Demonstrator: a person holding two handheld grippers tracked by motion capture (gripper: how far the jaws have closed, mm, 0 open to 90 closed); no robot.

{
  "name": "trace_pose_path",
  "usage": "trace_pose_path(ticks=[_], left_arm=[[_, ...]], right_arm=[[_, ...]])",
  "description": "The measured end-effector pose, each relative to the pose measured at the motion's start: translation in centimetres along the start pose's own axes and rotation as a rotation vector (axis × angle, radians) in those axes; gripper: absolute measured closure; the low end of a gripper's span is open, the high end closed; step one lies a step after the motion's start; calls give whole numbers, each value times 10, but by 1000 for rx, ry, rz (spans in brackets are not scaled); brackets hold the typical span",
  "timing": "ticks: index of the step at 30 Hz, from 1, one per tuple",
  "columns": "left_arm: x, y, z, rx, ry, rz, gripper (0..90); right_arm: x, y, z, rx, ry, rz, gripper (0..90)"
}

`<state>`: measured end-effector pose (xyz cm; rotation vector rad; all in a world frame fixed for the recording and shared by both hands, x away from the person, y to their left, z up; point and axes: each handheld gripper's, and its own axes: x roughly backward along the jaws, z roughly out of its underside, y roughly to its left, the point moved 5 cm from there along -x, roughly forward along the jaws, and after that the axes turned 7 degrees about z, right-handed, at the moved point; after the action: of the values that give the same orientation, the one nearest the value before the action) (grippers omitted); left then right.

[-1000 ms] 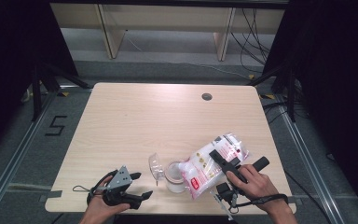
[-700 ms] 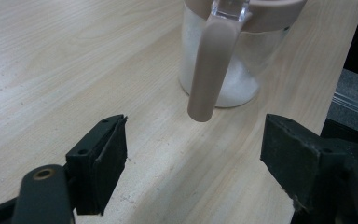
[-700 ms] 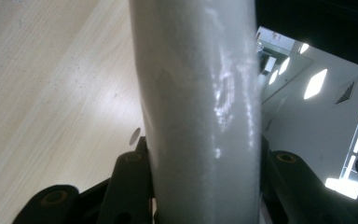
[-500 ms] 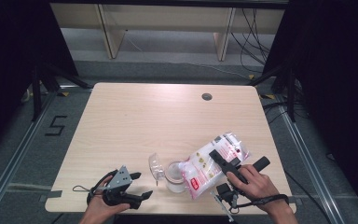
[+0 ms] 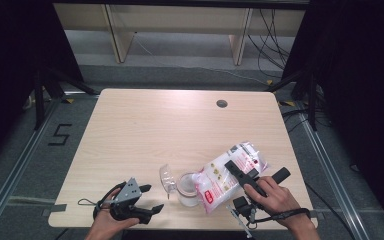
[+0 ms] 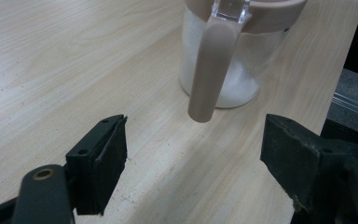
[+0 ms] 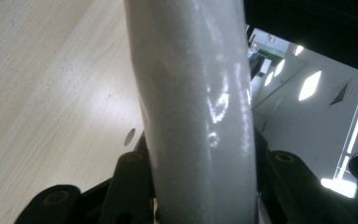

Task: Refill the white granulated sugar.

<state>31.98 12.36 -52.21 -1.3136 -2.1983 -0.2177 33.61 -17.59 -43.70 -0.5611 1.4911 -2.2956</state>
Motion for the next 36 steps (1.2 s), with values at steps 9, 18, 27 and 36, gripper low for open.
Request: trace_pose_path(ticks=[9,18,27,36], left_arm=[[-2,-2,0,25,-23,14,223],[0,0,0,1,1,3,223],[0,0,0,1,-1,3,223],[-1,-1,0,14,-11,6,223]], right_arm=[[2,-3,-1,6,-11,6,662],[5,-6,0,2,-6,9,666],[7,-1,-2,-42,6,4,674],[6,-3,-2,-6,-13,10,687]])
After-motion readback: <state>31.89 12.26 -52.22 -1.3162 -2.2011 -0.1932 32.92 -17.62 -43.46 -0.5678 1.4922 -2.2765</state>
